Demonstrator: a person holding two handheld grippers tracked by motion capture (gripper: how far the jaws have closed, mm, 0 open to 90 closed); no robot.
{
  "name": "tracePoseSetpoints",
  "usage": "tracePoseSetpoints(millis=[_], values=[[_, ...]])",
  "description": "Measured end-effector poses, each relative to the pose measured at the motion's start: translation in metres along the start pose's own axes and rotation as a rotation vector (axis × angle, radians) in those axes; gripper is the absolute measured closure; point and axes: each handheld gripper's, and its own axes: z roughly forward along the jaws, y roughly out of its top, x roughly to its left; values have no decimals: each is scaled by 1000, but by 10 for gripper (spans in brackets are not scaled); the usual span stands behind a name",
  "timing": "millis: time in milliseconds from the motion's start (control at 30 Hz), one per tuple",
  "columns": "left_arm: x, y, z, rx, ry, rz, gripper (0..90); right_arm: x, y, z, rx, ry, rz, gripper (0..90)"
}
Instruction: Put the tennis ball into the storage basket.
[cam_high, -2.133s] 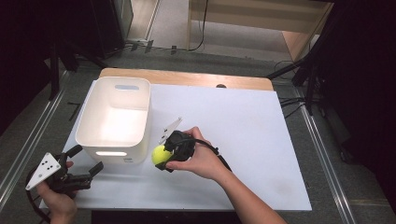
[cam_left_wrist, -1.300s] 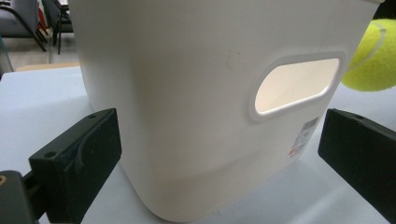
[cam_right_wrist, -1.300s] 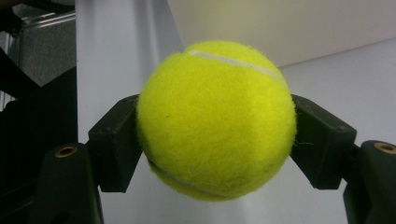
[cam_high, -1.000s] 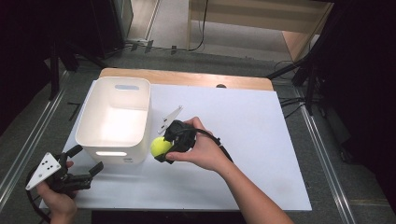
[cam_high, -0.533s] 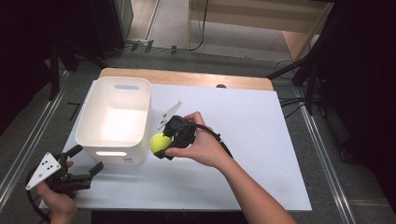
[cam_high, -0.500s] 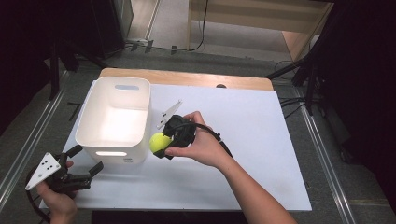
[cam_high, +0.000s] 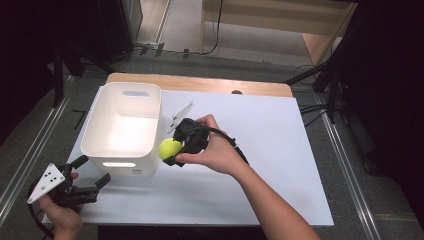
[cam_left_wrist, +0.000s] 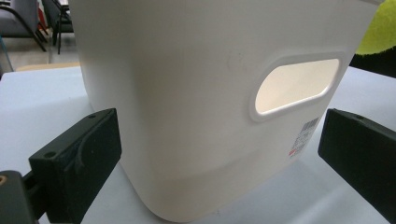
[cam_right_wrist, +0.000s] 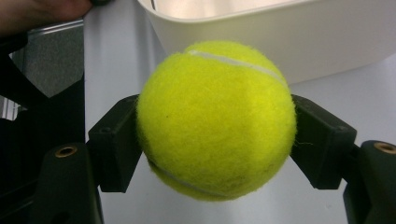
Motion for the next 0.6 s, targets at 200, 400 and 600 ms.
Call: tracePoseSetpoints(millis=[200, 400, 600], values=[[0, 0, 0, 0, -1, 0, 0, 0, 5, -3, 0, -3, -8, 241], [0, 0, 0, 0, -2, 2, 0, 2, 12, -7, -7, -6, -5, 241], [0, 0, 0, 0, -3, 2, 0, 1, 16, -10, -4, -9, -10, 241]])
